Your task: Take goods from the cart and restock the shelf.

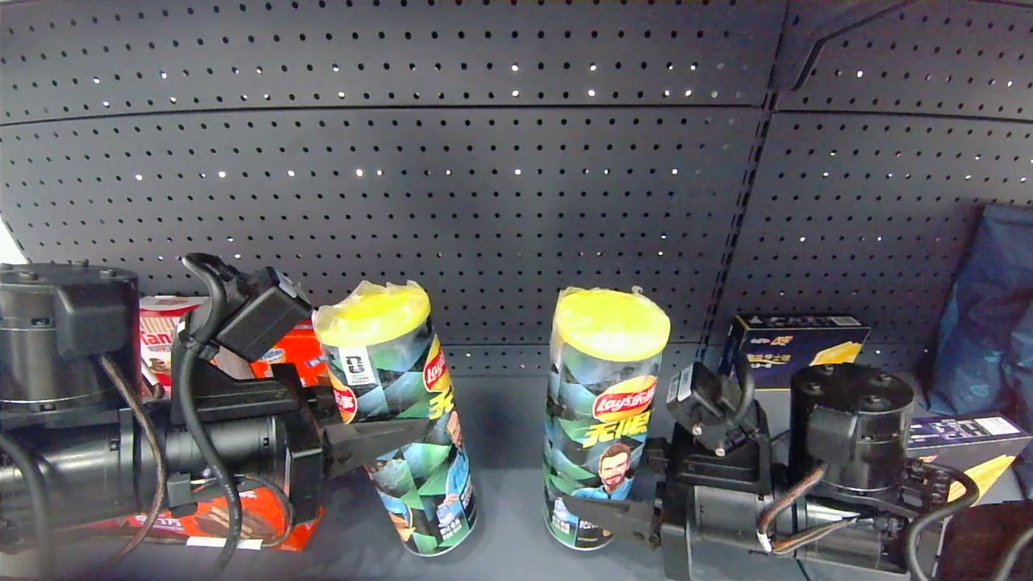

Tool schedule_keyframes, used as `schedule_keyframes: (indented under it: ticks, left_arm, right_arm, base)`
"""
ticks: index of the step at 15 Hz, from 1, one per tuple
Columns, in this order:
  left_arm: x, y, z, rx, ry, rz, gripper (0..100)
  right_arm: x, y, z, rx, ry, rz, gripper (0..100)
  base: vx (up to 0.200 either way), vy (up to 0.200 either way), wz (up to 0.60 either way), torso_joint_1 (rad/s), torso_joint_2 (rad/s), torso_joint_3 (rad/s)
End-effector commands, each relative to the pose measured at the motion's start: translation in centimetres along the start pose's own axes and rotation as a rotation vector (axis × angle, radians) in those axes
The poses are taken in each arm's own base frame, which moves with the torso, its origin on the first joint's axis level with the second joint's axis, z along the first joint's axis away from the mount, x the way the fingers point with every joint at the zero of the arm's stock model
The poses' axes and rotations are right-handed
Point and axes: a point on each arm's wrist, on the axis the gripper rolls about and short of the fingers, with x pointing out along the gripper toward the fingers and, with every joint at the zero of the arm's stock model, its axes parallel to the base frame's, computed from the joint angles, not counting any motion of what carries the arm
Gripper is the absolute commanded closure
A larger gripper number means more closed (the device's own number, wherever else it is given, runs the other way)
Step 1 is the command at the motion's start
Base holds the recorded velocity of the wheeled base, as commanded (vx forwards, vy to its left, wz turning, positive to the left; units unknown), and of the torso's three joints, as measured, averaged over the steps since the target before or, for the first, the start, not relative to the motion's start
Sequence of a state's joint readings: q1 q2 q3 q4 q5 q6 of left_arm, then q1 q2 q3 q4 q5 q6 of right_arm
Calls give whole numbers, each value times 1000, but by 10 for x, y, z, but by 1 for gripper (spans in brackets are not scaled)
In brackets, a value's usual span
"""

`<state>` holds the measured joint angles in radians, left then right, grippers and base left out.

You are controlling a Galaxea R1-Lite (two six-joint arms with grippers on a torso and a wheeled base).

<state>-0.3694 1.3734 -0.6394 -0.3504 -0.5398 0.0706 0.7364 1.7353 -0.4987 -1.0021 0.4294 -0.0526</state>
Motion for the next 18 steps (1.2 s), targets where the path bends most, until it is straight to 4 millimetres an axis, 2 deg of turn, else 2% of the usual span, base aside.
schedule_keyframes:
  ticks: [1,7,17,18]
  left_arm:
    - [0,0,0,0,0,0,100]
    - [0,0,-1,-1,3,-1,100]
    - [1,0,-1,-1,1,-2,100]
    - [1,0,-1,-1,1,-2,100]
  right_arm:
    - [-2,5,-11,9,29,14,100]
    - [5,-4,-23,29,55,-4,100]
    - [17,-7,-32,41,86,2,100]
    - [18,-7,-34,36,84,3,0]
  base:
    - [0,0,0,0,0,0]
    - [0,0,0,0,0,0]
    - [0,0,0,0,0,0]
    - [0,0,0,0,0,0]
